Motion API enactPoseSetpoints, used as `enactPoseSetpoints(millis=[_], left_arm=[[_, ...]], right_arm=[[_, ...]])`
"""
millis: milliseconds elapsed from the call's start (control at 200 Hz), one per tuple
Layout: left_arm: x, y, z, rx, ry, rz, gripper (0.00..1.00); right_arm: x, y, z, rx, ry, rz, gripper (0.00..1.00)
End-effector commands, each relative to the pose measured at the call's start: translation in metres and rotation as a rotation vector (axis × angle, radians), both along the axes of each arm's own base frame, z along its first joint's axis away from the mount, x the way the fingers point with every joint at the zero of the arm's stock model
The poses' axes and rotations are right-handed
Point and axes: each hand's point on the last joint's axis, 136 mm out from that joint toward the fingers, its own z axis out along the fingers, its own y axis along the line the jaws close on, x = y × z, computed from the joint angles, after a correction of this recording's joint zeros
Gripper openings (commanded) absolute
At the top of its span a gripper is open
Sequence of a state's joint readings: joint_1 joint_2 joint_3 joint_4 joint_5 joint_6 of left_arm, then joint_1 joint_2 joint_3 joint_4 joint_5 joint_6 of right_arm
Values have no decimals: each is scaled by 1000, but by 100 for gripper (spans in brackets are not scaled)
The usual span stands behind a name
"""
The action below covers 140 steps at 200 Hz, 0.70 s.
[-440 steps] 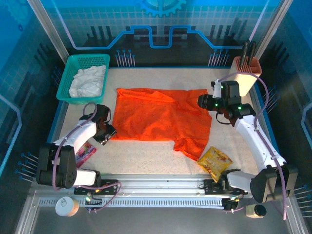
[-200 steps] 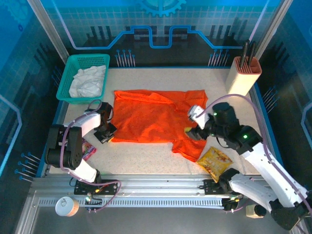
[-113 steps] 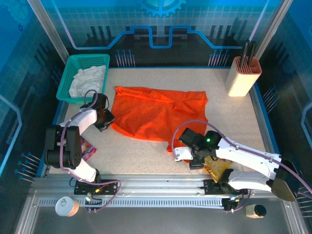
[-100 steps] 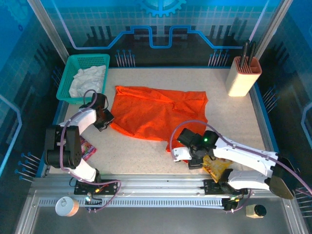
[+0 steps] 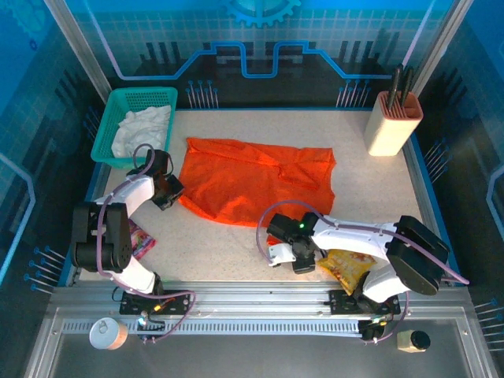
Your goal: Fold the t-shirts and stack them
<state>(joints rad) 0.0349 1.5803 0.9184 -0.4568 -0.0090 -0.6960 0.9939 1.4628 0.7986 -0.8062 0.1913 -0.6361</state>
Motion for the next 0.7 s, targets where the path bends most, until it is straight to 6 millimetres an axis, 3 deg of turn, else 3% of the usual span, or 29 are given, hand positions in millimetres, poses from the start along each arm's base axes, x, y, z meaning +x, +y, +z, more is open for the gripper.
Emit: enactPoseSetpoints(millis=[0,225,390,535,696], left_arm=[[-2,-1,0,-11,-7,-20,0],[0,-1,6,-8,-16,-22,0],[-3,0,10,-2,-19,-24,0],[-9,-1,11,-5,-18,-26,0],[-22,-2,14,-10,-19,-31,0]], right_arm=[[-4,3,-3,5,6,11,52],[3,1,-20,-65,0,-22,32],[7,-1,-20,-111,-4,-24,16],[9,-1,-4,-66,-40,-22,0],[13,-4,27,19,-113,-24,0]])
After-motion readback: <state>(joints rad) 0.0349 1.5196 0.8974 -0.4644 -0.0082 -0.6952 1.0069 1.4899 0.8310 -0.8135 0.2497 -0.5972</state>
